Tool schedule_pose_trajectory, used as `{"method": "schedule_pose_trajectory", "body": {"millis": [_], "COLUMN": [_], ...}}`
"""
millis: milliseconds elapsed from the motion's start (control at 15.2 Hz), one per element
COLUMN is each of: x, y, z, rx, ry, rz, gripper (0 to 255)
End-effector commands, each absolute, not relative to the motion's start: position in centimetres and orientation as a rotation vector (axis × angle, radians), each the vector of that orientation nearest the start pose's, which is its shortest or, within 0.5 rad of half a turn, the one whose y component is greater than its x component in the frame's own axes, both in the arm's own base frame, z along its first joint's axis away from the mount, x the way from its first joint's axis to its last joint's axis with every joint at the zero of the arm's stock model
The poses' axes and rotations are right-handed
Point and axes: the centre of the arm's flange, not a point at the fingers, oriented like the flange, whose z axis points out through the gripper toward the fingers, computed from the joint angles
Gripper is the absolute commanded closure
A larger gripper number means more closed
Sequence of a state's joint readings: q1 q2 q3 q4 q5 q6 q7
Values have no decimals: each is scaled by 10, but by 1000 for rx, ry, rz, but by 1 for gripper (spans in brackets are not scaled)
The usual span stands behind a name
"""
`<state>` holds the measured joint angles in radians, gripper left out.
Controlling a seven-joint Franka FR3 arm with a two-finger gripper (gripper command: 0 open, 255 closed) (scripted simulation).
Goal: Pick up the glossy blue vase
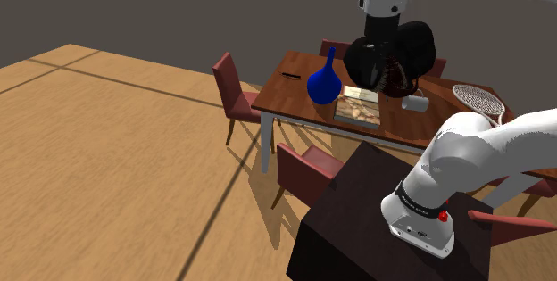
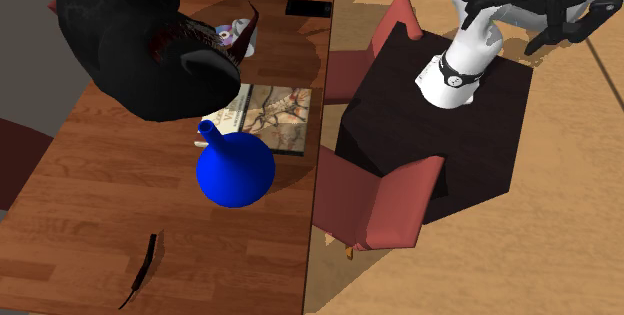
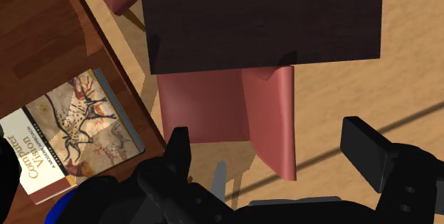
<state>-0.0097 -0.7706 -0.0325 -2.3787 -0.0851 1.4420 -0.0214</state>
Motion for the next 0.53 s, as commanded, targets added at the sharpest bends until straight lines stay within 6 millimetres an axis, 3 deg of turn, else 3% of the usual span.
{"method": "schedule_pose_trajectory", "body": {"millis": [0, 462], "x": [294, 346], "y": [-25, -99], "z": [565, 550], "rx": [-3188, -3186], "ry": [22, -21], "rz": [268, 254], "gripper": [0, 0]}}
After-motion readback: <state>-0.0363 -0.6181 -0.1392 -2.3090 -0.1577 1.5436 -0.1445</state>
